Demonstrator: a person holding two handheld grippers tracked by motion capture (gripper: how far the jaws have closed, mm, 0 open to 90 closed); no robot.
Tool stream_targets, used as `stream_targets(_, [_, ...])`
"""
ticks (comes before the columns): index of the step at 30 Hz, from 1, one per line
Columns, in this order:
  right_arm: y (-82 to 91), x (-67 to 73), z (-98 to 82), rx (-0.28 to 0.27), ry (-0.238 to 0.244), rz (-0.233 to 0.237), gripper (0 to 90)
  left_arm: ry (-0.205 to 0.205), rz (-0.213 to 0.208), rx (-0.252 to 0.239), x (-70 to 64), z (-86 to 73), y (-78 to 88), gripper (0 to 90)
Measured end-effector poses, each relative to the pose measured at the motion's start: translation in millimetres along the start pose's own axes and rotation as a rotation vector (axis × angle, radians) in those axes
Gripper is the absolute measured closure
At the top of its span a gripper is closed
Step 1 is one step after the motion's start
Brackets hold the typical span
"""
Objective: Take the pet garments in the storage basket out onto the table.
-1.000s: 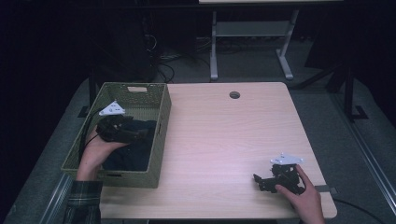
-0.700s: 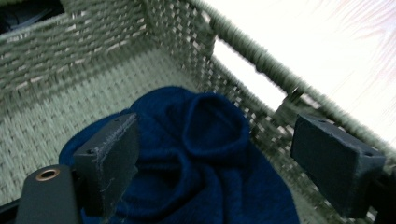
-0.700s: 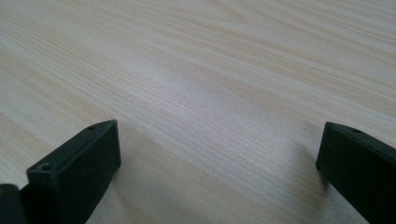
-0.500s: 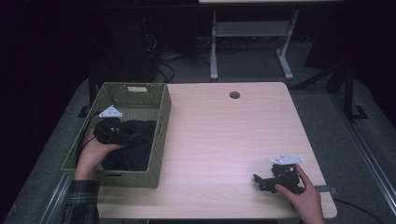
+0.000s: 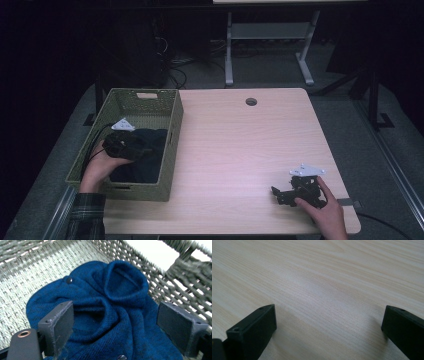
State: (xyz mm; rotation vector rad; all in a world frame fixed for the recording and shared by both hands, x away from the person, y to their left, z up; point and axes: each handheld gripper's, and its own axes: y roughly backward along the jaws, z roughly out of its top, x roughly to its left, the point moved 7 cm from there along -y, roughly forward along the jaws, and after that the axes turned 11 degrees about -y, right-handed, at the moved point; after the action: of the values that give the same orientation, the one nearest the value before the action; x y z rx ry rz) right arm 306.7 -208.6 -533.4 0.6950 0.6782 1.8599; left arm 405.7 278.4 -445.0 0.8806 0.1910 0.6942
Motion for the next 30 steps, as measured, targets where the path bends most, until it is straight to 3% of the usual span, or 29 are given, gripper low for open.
stream_targets(12, [0.0, 0.0, 0.1, 0.0, 0.001, 0.0, 0.0, -0.02, -0.022, 0.092, -4.1, -11.9, -16.7, 14.2])
stream_targets(18, [0.0, 0.0, 0.0, 0.0, 0.0, 0.0, 0.0, -0.042, -0.026, 0.163, -9.0, -17.9, -28.6, 14.3])
stream_targets(30, [0.0, 0.0, 0.0, 0.0, 0.001, 0.001, 0.0, -0.027, -0.031, 0.242, -9.4, -27.3, -40.2, 15.0])
